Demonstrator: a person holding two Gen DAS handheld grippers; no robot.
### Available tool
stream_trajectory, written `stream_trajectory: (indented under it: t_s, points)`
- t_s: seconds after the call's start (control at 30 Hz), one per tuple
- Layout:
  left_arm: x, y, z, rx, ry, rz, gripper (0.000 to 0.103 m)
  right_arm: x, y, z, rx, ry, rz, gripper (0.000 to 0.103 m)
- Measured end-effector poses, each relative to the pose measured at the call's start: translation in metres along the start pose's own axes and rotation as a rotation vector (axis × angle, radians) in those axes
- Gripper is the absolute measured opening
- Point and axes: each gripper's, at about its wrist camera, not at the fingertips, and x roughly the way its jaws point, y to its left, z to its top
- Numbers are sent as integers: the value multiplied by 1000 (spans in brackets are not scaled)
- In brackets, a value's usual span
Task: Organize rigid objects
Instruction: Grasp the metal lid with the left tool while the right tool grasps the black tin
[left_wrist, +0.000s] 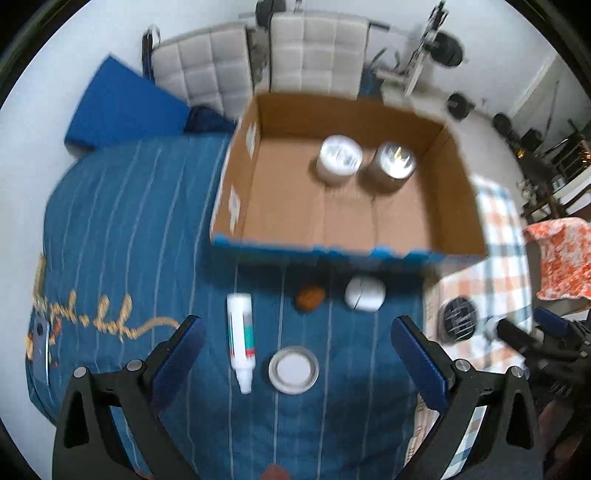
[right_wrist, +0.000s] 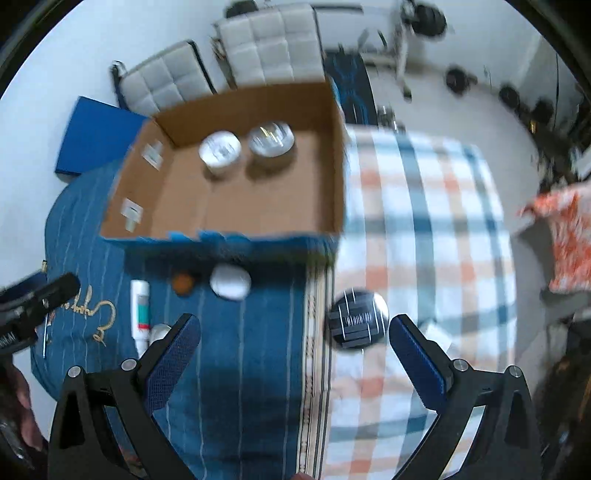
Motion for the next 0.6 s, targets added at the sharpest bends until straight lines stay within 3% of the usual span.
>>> stream_trajectory:
  t_s: [0.23, 0.37, 0.53, 0.6]
  points:
    - [90, 2, -37, -38, 202, 37, 103, 68, -41, -6, 67, 117, -65, 103]
    - [128, 2, -57, -48, 304, 22, 103, 111, -56, -5, 89, 183, -83, 102]
    - [163, -4, -74, -41, 381, 8, 103, 162, -67, -9, 126, 263, -92, 87]
    - [174, -8, -78, -28, 403, 18, 96, 176, -70, -11, 143, 294, -92, 78]
